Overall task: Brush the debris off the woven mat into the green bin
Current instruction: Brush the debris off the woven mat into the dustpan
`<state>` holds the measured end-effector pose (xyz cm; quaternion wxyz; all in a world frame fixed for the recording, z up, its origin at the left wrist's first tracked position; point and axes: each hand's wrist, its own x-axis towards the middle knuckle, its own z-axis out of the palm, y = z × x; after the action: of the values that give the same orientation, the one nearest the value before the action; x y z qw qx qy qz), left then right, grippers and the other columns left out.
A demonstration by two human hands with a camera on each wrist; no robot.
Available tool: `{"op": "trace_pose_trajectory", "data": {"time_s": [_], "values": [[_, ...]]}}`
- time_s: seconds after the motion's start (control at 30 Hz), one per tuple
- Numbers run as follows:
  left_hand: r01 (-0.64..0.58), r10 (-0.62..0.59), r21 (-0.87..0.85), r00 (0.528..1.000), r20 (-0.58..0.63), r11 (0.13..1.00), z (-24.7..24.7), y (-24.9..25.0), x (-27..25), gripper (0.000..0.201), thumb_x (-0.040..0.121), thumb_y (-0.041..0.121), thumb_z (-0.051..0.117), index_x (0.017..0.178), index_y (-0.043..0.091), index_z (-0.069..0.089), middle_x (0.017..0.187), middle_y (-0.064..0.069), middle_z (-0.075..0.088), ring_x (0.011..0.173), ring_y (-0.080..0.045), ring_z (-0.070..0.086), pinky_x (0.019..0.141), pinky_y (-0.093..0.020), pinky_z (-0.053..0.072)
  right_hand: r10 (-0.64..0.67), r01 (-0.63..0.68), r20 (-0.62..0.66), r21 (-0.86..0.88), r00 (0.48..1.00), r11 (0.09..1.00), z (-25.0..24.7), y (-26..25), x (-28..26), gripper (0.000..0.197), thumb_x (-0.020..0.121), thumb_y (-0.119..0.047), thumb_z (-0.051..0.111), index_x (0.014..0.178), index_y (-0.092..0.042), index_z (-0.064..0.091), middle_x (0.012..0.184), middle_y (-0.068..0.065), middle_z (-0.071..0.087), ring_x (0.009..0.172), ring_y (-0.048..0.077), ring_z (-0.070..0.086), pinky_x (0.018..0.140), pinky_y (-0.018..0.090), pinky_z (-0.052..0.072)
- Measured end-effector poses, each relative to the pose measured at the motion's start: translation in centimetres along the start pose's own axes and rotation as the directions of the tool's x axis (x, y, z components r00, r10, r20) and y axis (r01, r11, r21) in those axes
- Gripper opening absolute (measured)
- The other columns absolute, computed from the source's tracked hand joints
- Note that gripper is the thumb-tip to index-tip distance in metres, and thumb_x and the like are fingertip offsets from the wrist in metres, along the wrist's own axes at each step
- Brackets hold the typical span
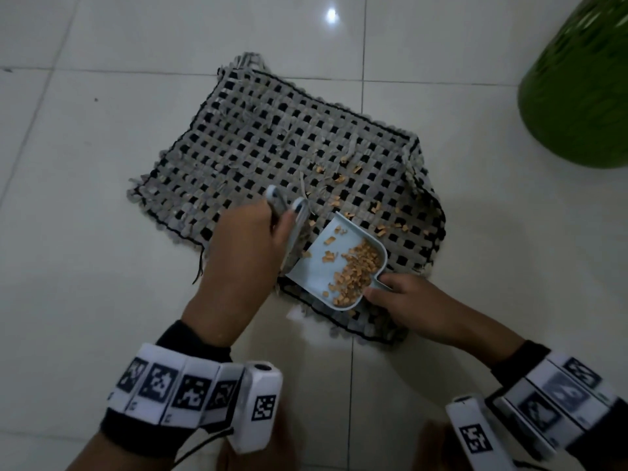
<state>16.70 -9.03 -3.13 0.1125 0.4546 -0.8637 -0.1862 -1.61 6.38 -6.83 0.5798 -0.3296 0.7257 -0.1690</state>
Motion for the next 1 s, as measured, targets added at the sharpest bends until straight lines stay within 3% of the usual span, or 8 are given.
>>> {"op": "trace_pose_trajectory", "data": {"time_s": [0.13,0.23,0.37,0.43,0.53,0.73,0.87,1.0], "values": [[0.051,-0.047,0.029,0.993,-0.106,0.998,-0.9,-1.1,0.4,0.034,0.105,0.030,0.048,0.084,0.011,0.067,0.064,0.002,0.057,0.048,-0.006,0.047,0.045,-0.014,0.031,-0.013,0.013,-0.001,-0.014,1.000,1.000,0.0,0.0,0.0,0.041,0.100,-0.037,0.052,0.102,0.001,0.066,0.054,-0.006,0.042,0.042,0.007,0.036,0.053,0.028,0.030],[0.026,-0.025,0.019,0.998,-0.052,0.999,0.2,0.1,-0.3,0.040,0.105,0.034,0.047,0.082,0.009,0.068,0.061,0.002,0.055,0.046,-0.008,0.046,0.043,-0.019,0.030,-0.014,0.014,-0.002,-0.036,1.000,0.999,0.1,0.1,-0.1,0.044,0.100,-0.039,0.052,0.107,0.002,0.065,0.061,0.002,0.046,0.046,0.010,0.038,0.051,0.026,0.030],[0.020,-0.019,-0.031,1.000,0.018,0.999,1.2,1.4,-1.2,0.039,0.103,0.037,0.048,0.083,0.011,0.070,0.061,0.001,0.059,0.049,-0.008,0.051,0.047,-0.026,0.036,-0.005,0.005,-0.012,-0.004,1.000,1.000,0.3,0.3,-0.1,0.045,0.100,-0.038,0.053,0.103,0.006,0.063,0.053,-0.005,0.041,0.039,0.005,0.035,0.049,0.025,0.029],[0.038,-0.039,-0.023,0.999,-0.015,0.999,1.0,0.7,-0.9,0.041,0.103,0.037,0.047,0.078,0.012,0.066,0.060,0.000,0.057,0.048,-0.009,0.050,0.050,-0.029,0.038,-0.001,0.001,-0.014,0.017,1.000,1.000,0.5,0.4,-0.1,0.040,0.100,-0.038,0.053,0.093,0.000,0.064,0.049,-0.010,0.041,0.040,0.004,0.036,0.050,0.027,0.030],[0.050,-0.048,0.023,0.998,-0.050,0.999,0.7,0.5,-0.5,0.043,0.103,0.036,0.047,0.074,0.010,0.064,0.059,-0.002,0.054,0.046,-0.010,0.045,0.043,-0.022,0.027,-0.005,0.006,-0.019,0.024,1.000,1.000,0.7,0.2,-0.3,0.031,0.100,-0.038,0.053,0.082,-0.015,0.063,0.047,-0.010,0.045,0.040,0.004,0.038,0.049,0.023,0.032],[-0.006,0.007,-0.036,1.000,0.020,0.999,1.0,2.2,-0.6,0.035,0.102,0.033,0.052,0.084,0.009,0.070,0.062,0.000,0.056,0.049,-0.009,0.046,0.043,-0.016,0.026,-0.033,0.032,0.001,0.088,0.999,0.996,1.4,0.6,-0.7,0.022,0.103,-0.033,0.048,0.105,-0.020,0.067,0.043,-0.019,0.051,0.039,-0.002,0.043,0.043,0.012,0.032],[-0.045,0.046,-0.030,0.999,0.027,0.999,0.9,1.9,0.2,0.033,0.102,0.031,0.052,0.089,0.008,0.072,0.066,0.001,0.055,0.053,-0.012,0.045,0.046,-0.014,0.024,-0.072,0.071,0.006,0.148,0.997,0.987,2.2,0.6,-1.1,0.018,0.104,-0.031,0.045,0.111,-0.032,0.062,0.067,-0.024,0.065,0.048,-0.011,0.052,0.049,0.005,0.037],[-0.053,0.064,-0.114,0.994,0.091,0.992,0.2,2.4,0.2,0.028,0.099,0.031,0.057,0.091,0.010,0.074,0.063,0.009,0.054,0.051,0.001,0.048,0.048,-0.011,0.040,-0.102,0.087,0.050,0.235,0.994,0.968,3.1,0.6,-1.7,0.019,0.105,-0.032,0.042,0.115,-0.035,0.059,0.056,-0.035,0.058,0.050,-0.012,0.052,0.052,0.008,0.038]]}}
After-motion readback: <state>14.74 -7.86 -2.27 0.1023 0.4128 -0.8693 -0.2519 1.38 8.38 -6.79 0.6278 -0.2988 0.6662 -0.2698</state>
